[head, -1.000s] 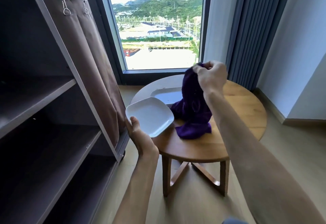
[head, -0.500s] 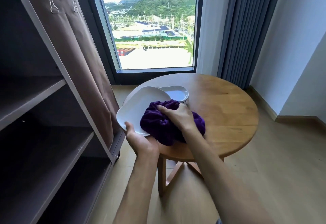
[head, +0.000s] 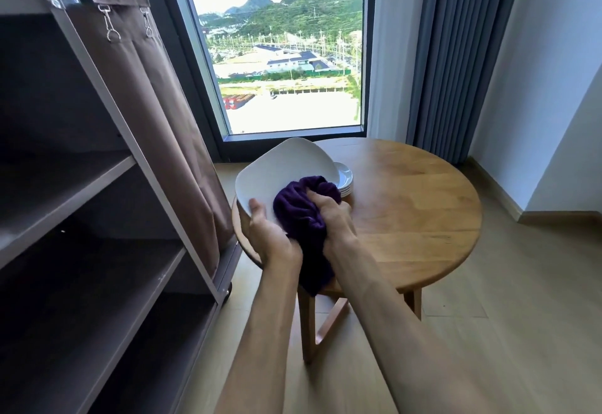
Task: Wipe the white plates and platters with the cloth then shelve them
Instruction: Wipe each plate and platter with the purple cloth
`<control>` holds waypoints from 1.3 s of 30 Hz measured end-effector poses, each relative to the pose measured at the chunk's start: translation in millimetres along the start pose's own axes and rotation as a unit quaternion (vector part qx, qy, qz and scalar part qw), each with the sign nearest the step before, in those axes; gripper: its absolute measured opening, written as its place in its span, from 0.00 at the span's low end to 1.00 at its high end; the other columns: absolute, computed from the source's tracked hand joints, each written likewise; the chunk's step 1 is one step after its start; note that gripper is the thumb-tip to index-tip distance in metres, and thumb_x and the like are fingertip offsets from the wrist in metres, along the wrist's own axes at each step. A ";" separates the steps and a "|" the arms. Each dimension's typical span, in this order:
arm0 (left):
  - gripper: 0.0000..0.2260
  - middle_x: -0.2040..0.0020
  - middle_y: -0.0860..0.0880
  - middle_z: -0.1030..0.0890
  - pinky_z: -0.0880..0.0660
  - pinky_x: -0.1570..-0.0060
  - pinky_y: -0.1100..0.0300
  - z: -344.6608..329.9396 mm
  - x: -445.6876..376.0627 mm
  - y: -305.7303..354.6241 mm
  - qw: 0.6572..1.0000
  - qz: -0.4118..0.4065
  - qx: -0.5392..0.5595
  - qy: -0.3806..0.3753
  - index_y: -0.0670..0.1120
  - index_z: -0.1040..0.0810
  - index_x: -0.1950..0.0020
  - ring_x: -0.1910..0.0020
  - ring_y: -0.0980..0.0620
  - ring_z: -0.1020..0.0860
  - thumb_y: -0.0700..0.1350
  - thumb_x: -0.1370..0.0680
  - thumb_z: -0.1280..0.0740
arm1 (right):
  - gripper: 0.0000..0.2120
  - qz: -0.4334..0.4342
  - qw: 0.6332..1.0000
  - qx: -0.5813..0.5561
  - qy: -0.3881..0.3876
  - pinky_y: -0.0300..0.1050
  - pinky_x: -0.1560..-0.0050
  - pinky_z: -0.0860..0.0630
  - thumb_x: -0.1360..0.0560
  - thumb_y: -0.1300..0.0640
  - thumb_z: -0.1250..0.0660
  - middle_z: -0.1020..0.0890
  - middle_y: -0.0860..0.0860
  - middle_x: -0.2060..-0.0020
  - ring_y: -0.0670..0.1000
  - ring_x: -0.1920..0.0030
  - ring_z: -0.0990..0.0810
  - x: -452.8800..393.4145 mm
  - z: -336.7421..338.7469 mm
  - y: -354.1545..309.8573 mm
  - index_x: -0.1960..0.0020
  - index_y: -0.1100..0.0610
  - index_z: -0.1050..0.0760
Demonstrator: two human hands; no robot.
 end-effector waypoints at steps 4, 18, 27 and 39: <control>0.08 0.50 0.48 0.15 0.17 0.63 0.56 11.1 -8.0 32.3 0.994 -0.062 -0.086 -0.031 0.52 0.23 0.37 0.53 0.48 0.15 0.46 0.15 0.38 | 0.07 0.047 0.997 -0.032 0.055 0.45 0.62 0.18 0.30 0.66 0.22 0.16 0.54 0.65 0.52 0.66 0.16 -14.7 4.8 -27.2 0.59 0.61 0.20; 0.03 0.53 0.57 0.19 0.22 0.62 0.70 -2.5 6.2 49.3 0.884 -0.287 -0.360 -0.086 0.53 0.25 0.47 0.57 0.63 0.18 0.46 0.15 0.36 | 0.10 0.116 0.992 0.038 0.000 0.52 0.53 0.15 0.30 0.63 0.21 0.14 0.59 0.56 0.58 0.53 0.14 -7.3 16.1 -37.8 0.51 0.63 0.18; 0.17 0.48 0.74 0.33 0.34 0.59 0.85 -18.1 30.6 11.7 0.881 -0.267 -0.369 -0.128 0.48 0.31 0.27 0.56 0.86 0.31 0.42 0.16 0.36 | 0.09 0.147 0.987 -0.016 0.060 0.50 0.54 0.15 0.29 0.61 0.23 0.14 0.56 0.56 0.56 0.55 0.13 -4.1 5.5 -22.5 0.51 0.61 0.19; 0.22 0.43 0.46 0.18 0.18 0.53 0.50 2.8 6.2 69.6 0.846 -0.101 -0.459 -0.253 0.52 0.22 0.33 0.45 0.45 0.18 0.44 0.27 0.29 | 0.10 0.095 0.993 -0.012 0.063 0.49 0.54 0.16 0.31 0.61 0.20 0.15 0.55 0.56 0.55 0.54 0.14 -15.3 36.7 -58.9 0.55 0.61 0.19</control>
Point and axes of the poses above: each hand's wrist, its own x-axis away from the middle knuckle, its own z-axis out of the back of the hand, y = z × x, the point moved 1 cm from there along -x, towards the middle knuckle
